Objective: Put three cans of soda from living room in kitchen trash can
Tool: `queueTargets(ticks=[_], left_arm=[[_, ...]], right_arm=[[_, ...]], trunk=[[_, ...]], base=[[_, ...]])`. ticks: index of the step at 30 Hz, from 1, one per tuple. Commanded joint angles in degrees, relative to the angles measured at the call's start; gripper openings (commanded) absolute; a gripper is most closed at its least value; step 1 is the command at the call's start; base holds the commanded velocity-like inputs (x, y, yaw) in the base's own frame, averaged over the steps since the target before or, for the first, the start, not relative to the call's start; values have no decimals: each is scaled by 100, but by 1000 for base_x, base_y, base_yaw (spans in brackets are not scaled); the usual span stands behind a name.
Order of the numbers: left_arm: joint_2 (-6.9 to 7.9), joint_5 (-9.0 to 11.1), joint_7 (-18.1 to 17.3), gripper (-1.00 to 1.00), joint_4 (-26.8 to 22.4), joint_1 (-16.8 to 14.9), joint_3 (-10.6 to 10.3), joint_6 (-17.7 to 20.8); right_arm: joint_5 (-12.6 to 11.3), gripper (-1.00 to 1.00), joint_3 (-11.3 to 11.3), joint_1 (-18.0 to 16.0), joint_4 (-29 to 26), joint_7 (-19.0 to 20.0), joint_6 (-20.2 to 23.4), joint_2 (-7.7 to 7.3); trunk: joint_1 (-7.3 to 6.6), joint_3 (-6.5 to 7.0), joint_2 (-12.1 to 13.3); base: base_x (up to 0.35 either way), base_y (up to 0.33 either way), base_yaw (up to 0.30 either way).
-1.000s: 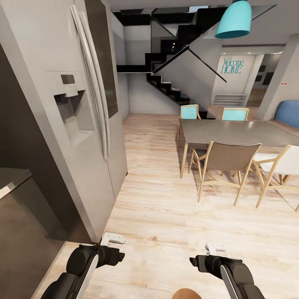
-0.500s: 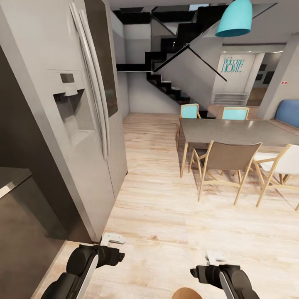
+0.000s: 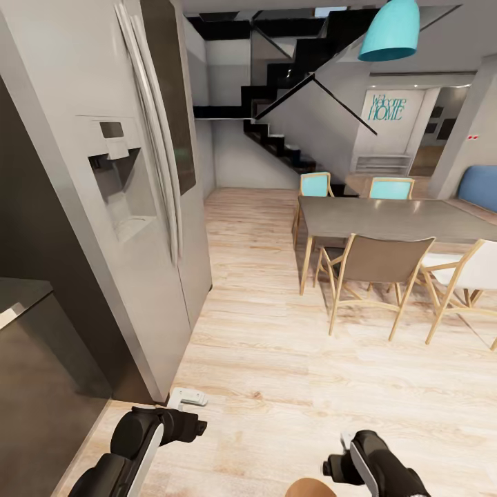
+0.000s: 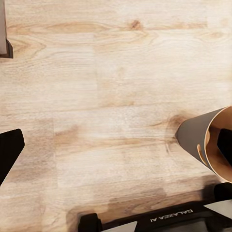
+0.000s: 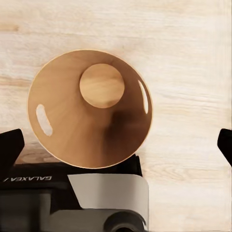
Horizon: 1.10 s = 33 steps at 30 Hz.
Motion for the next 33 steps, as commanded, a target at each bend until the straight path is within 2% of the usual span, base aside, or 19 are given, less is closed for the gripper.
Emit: queueTargets(ticks=[1, 7, 20, 25, 33], left_arm=[[0, -2, 3, 100, 0, 0, 2, 0], [-10, -20, 13, 100, -10, 1, 15, 0], [-20, -31, 27, 100, -16, -1, 31, 0], [-24, -34, 29, 100, -14, -1, 38, 0], [-20, -26, 29, 100, -15, 0, 34, 0]], right_arm=[[-7, 100, -4, -52, 137, -140, -76, 10], [-24, 100, -17, -133, 360, -370, -323, 11], [-19, 100, -6, -141, 382, -385, -404, 16], [2, 100, 5, -141, 387, -387, -408, 25], [7, 100, 0, -141, 418, -397, -406, 20]], trunk=[[0, 0, 0], [0, 0, 0], [0, 0, 0], [-110, 90, 200], [-110, 90, 200]], base=[[0, 0, 0], [0, 0, 0], [0, 0, 0], [0, 0, 0], [0, 0, 0]])
